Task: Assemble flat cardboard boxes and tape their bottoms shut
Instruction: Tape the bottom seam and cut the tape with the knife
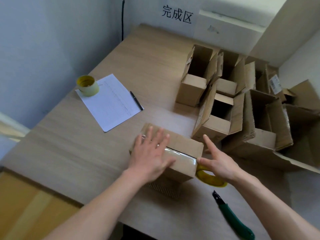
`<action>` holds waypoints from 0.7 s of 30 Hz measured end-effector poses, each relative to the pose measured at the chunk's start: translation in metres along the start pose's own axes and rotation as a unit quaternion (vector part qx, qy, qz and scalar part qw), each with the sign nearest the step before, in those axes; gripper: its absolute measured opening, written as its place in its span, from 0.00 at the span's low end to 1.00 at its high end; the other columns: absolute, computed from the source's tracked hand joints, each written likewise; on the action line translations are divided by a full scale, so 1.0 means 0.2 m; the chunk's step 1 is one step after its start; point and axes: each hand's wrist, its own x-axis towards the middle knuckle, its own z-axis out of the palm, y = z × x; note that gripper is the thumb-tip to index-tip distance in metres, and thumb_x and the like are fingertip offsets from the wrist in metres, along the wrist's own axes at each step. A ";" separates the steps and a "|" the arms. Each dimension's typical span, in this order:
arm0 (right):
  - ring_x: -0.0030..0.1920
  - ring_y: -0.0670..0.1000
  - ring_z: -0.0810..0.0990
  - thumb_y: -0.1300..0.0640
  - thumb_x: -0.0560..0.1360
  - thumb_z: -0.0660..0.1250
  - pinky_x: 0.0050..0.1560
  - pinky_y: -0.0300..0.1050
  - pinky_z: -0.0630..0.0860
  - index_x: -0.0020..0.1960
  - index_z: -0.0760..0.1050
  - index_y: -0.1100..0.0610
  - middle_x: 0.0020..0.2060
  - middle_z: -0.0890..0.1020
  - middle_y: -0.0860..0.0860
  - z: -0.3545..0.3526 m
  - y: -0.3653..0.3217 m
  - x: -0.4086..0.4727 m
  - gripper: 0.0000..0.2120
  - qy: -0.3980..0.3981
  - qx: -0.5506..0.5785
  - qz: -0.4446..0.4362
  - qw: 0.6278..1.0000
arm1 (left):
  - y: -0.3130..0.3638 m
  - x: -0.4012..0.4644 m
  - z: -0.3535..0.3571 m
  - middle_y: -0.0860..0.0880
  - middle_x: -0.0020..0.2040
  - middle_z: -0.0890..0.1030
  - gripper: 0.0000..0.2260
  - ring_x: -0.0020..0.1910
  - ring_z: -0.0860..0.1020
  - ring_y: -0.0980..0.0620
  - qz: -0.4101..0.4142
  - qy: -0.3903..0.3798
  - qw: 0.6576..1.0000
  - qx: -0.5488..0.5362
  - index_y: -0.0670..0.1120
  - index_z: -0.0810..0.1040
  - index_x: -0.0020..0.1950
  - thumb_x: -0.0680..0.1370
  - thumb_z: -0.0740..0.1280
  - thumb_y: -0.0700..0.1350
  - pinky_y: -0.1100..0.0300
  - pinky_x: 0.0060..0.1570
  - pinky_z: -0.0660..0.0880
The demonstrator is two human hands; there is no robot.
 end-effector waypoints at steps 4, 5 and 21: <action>0.64 0.50 0.75 0.46 0.73 0.72 0.64 0.48 0.70 0.72 0.62 0.38 0.66 0.74 0.44 0.05 -0.07 0.02 0.32 -0.021 0.068 -0.024 0.997 | -0.34 0.07 -0.08 0.52 0.80 0.44 0.30 0.78 0.47 0.40 -0.112 -0.005 0.992 -0.054 0.62 0.47 0.77 0.76 0.41 0.68 0.39 0.68 0.61; 0.58 0.48 0.77 0.47 0.71 0.73 0.62 0.49 0.73 0.67 0.66 0.41 0.61 0.77 0.45 0.07 -0.11 0.01 0.28 -0.025 0.089 -0.014 0.996 | -0.37 0.11 -0.10 0.50 0.80 0.47 0.27 0.76 0.51 0.39 -0.132 0.009 0.989 -0.065 0.63 0.49 0.76 0.77 0.43 0.67 0.41 0.64 0.65; 0.44 0.49 0.80 0.29 0.58 0.74 0.25 0.42 0.73 0.55 0.67 0.50 0.48 0.79 0.46 0.30 -0.25 -0.05 0.36 0.063 0.122 0.102 0.985 | -0.05 0.27 -0.06 0.49 0.74 0.68 0.25 0.73 0.66 0.52 -0.028 -0.008 0.889 -0.458 0.51 0.65 0.76 0.79 0.66 0.50 0.56 0.72 0.62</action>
